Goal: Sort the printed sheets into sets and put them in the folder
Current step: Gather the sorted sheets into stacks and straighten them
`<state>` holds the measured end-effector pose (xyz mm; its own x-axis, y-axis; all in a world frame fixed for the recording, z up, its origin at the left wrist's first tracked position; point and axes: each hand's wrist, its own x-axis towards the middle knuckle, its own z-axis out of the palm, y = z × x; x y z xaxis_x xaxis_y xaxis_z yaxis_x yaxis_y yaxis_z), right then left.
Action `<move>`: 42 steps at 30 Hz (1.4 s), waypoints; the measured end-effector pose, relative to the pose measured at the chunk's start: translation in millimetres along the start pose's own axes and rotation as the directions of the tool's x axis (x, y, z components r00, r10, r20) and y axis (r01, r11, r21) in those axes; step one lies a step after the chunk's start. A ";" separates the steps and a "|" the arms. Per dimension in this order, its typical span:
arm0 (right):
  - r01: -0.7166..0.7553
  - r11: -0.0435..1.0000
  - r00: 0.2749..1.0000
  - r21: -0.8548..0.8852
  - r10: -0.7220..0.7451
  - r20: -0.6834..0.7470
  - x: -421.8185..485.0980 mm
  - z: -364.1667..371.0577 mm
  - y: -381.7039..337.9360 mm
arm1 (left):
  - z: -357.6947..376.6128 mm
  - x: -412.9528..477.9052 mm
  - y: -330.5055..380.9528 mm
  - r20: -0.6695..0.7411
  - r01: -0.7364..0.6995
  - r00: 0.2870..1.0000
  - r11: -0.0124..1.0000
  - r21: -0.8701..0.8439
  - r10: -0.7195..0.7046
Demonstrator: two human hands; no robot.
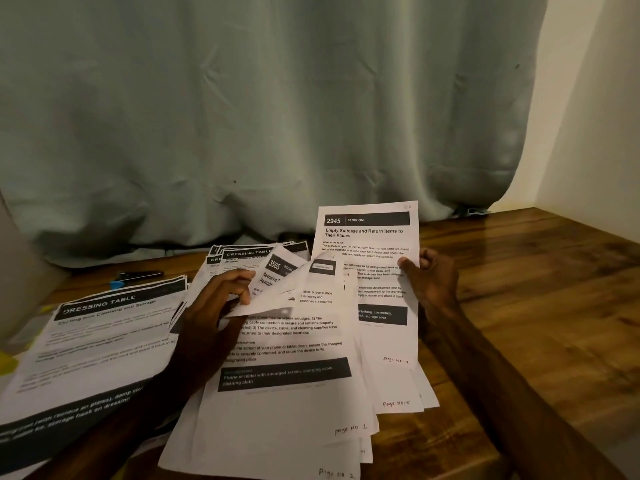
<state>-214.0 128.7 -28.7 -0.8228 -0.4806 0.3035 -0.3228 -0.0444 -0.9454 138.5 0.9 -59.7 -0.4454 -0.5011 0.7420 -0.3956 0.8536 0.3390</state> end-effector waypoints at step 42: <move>-0.122 0.981 0.924 0.153 0.168 -0.343 8.9 -25.4 -6.6 | -39.2 22.1 25.6 0.333 0.672 0.701 0.426 -0.606 -0.631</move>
<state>-231.0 147.0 -16.7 -0.9752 -0.1507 0.1620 -0.1449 -0.1187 -0.9823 150.0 17.2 -12.0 -0.3297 -0.9372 0.1133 0.0187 0.1135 0.9934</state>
